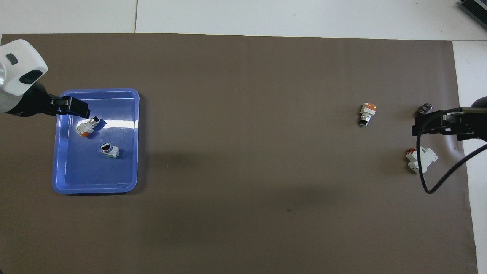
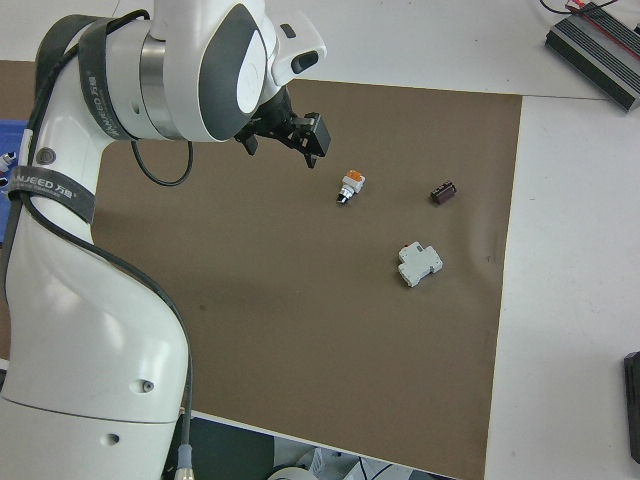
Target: Turn and place switch with both arms
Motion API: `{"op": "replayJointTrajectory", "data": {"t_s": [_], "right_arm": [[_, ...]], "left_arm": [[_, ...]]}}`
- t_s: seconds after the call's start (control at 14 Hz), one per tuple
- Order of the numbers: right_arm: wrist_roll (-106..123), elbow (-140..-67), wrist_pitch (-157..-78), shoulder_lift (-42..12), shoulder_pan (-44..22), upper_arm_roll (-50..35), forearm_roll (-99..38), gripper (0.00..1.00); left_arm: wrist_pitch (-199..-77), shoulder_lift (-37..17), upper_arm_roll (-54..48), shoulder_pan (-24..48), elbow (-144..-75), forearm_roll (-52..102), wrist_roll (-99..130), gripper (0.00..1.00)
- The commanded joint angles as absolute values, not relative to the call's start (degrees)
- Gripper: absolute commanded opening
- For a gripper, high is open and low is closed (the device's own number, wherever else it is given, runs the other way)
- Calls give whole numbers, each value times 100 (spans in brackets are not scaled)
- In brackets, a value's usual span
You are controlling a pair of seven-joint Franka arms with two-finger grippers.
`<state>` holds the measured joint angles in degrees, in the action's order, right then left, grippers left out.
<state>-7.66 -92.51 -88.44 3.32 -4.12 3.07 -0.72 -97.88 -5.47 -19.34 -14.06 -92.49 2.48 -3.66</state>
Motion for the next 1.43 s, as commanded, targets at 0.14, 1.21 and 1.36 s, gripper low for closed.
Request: {"op": "replayJointTrajectory", "data": {"t_s": [0.14, 1.21, 1.36], "right_arm": [[-606, -9219, -8754, 290, -378, 290, -43, 100], [-606, -9229, -8754, 299, -396, 290, -70, 100], [-606, -9229, -8754, 299, -396, 290, -70, 100]], "left_arm": [[-8562, -1405, -1872, -529, -7499, -244, 702, 86], [-7910, -1073, -1749, -957, -7180, -422, 985, 100], [-8076, -836, -1784, -1002, -7530, -431, 1002, 100]]}}
